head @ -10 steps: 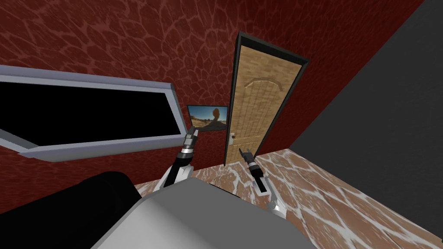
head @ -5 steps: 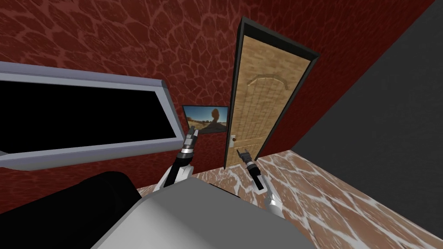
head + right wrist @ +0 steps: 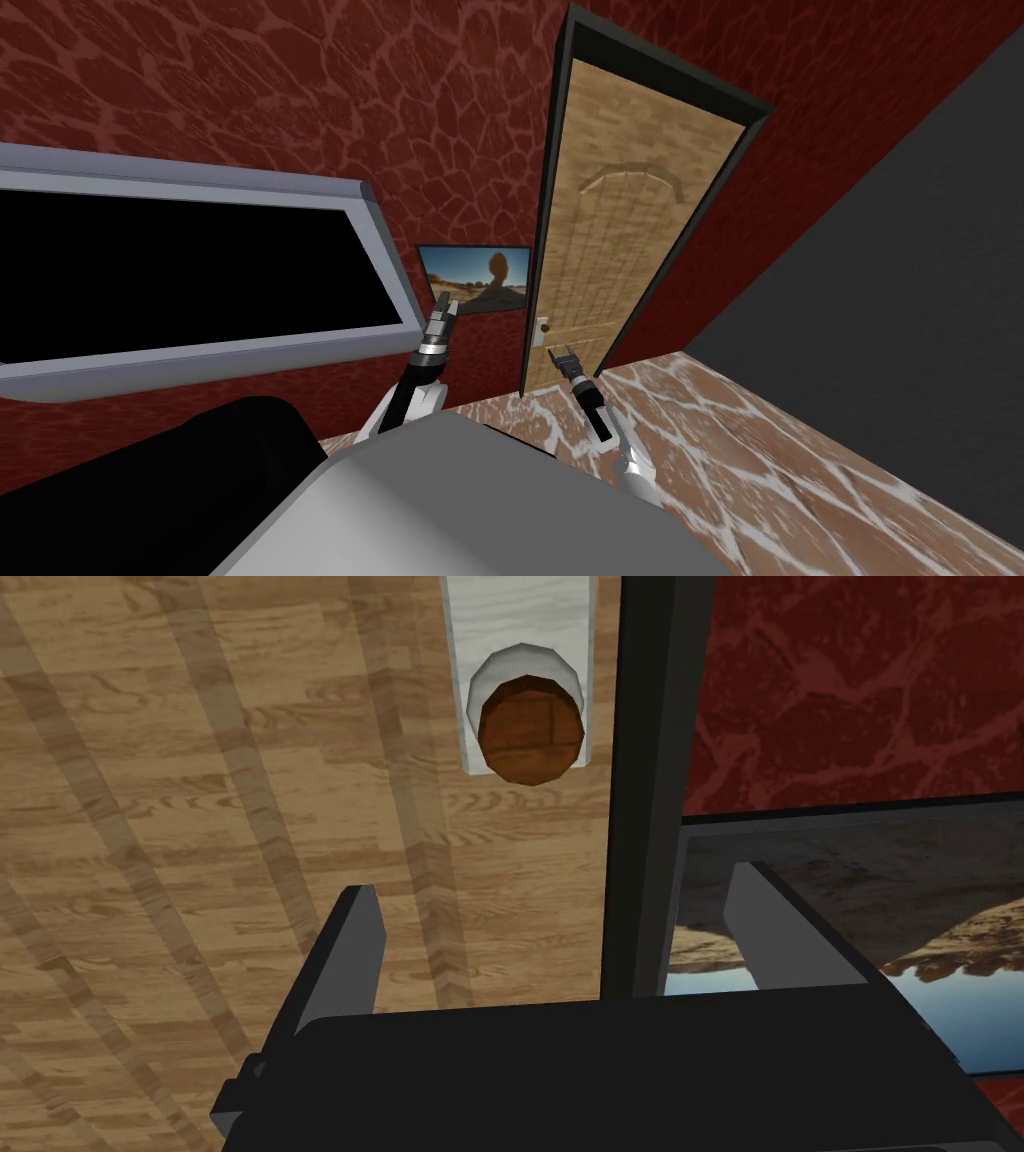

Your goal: Pull the door open

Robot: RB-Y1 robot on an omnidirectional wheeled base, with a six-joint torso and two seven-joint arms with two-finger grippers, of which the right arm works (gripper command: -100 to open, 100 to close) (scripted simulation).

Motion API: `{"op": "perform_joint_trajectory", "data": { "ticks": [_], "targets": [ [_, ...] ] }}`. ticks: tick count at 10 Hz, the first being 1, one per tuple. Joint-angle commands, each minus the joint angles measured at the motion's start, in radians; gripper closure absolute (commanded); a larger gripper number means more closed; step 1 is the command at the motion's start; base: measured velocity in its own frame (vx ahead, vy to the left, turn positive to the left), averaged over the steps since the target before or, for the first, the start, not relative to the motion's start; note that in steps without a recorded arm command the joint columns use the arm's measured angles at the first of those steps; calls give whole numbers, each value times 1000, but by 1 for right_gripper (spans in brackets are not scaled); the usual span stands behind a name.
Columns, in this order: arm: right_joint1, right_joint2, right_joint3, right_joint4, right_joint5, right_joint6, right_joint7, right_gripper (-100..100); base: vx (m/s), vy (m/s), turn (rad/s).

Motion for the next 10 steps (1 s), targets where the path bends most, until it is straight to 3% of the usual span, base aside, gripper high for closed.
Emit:
{"op": "perform_joint_trajectory", "data": {
  "ticks": [1, 2, 5, 7, 8, 9, 10],
  "targets": [
    [-13, -32, -22, 25, -16, -20, -11, -100, 109, 216, 118],
    [-16, -43, -33, 35, -23, -29, -12, -100, 74, 171, 39],
    [-32, -117, -101, 103, -69, -90, -21, -100, 151, 177, 140],
    [-39, -148, -129, 131, -88, -116, -25, -100, 163, 128, 92],
    [-39, -148, -129, 131, -88, -116, -25, -100, 92, 83, 39],
    [-42, -162, -142, 144, -97, -128, -27, -100, 59, 55, 48],
    [-36, -153, -134, 131, -91, -119, -27, -100, 26, 19, 7]
  ]
}}
